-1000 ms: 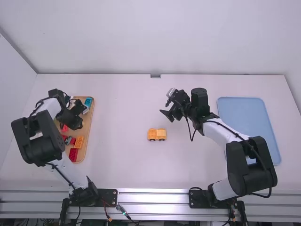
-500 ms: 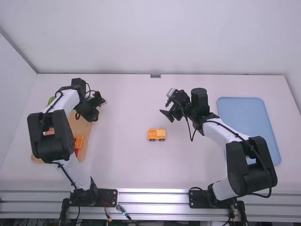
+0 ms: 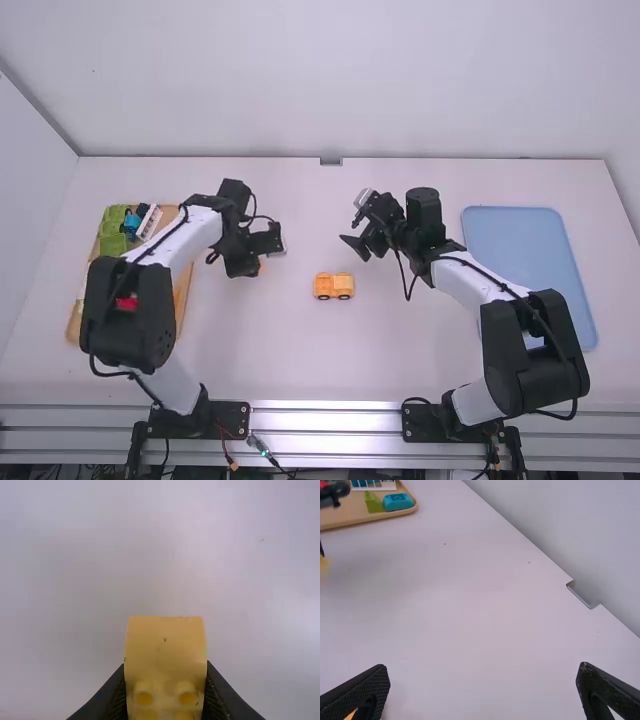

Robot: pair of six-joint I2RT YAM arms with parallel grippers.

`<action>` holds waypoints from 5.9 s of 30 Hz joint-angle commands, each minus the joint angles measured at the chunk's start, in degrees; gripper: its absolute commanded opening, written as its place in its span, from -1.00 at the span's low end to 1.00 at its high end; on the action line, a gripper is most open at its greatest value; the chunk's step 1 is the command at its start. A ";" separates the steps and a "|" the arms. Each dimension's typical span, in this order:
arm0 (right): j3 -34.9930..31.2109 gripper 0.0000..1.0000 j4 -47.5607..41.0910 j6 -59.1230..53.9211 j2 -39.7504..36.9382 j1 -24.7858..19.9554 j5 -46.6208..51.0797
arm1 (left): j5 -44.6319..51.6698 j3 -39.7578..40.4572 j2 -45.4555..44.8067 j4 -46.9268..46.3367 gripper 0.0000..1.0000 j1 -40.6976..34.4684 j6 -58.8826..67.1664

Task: Assemble lego blocks to make yellow taxi

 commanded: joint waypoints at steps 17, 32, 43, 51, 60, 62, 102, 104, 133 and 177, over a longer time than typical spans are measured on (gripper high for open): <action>1.68 0.98 -0.55 0.50 -0.79 -7.58 -9.86 | 5.22 -9.07 -0.42 16.28 -0.96 -11.89 -32.44; 1.68 0.97 -1.68 0.26 -0.79 -8.92 -9.55 | -6.93 -9.07 -0.42 17.94 -0.96 -16.15 -83.19; 1.68 0.98 -1.86 0.24 -0.79 -8.96 -9.35 | -7.19 -9.07 -0.42 18.88 -0.96 -16.11 -112.19; 1.68 0.98 -1.90 0.24 -0.79 -8.96 -9.35 | -8.66 -9.07 -0.42 14.99 -0.95 -16.11 -139.71; 1.68 0.98 -2.12 0.24 -0.79 -8.92 -9.33 | -9.94 -9.05 -0.42 9.86 -0.95 -16.02 -167.40; 1.68 0.98 -2.12 0.28 -0.79 -8.96 -9.38 | -9.84 -8.98 -0.42 10.12 -0.95 -15.52 -167.42; 1.68 0.98 -3.19 -0.20 -0.79 -8.92 -9.38 | -12.81 -8.70 5.09 13.33 -0.63 -15.78 -177.87; 1.68 0.98 -3.21 -0.15 -0.79 -8.92 -9.38 | -12.52 -8.70 5.33 13.51 -0.51 -15.78 -177.89; 1.68 0.98 -3.23 -0.13 -0.79 -8.92 -9.35 | -23.28 12.90 5.49 -4.52 0.98 -14.47 -139.45; 1.68 0.98 -1.44 -0.15 -0.79 -8.92 -9.55 | 38.18 2.86 2.69 -5.64 0.98 7.39 34.38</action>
